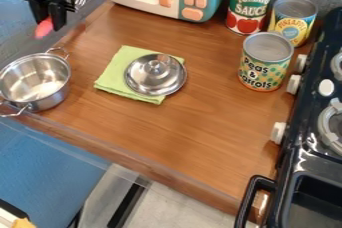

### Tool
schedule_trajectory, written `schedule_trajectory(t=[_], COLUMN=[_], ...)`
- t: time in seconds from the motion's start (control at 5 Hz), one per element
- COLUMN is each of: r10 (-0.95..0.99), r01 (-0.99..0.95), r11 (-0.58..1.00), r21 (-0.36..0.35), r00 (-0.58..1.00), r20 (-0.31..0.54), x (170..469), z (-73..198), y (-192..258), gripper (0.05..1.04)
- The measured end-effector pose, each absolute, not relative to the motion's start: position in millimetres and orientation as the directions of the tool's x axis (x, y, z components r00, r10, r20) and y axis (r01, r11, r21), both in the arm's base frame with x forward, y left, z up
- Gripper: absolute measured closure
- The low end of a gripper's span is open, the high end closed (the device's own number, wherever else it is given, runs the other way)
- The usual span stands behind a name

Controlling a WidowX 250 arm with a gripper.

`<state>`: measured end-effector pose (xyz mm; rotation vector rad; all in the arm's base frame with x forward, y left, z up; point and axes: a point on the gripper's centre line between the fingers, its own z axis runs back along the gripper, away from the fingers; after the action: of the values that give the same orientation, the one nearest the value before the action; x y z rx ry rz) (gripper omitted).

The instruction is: Pick the red fork and put it on the left center of the table

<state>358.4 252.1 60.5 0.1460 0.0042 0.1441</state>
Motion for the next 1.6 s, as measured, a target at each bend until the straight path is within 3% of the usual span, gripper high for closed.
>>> schedule_trajectory(t=[0.4,0.6,0.8,1.2,1.4,1.6], r10=[0.059,0.021,0.03,0.031,0.033,0.01], r01=[-0.059,-0.039,-0.049,-0.032,-0.031,-0.004], r11=[0.981,0.972,0.97,0.975,0.975,0.98], r21=[0.187,0.232,0.236,0.22,0.222,0.197], r00=[0.998,0.997,0.996,0.999,0.999,1.0], r20=[0.007,0.077,0.083,0.007,-0.006,-0.026], x=[362,372,369,374,373,368], z=[61,88,89,49,43,36], y=[220,193,188,180,179,170], gripper=[0.676,0.676,0.676,0.676,0.607,0.296])
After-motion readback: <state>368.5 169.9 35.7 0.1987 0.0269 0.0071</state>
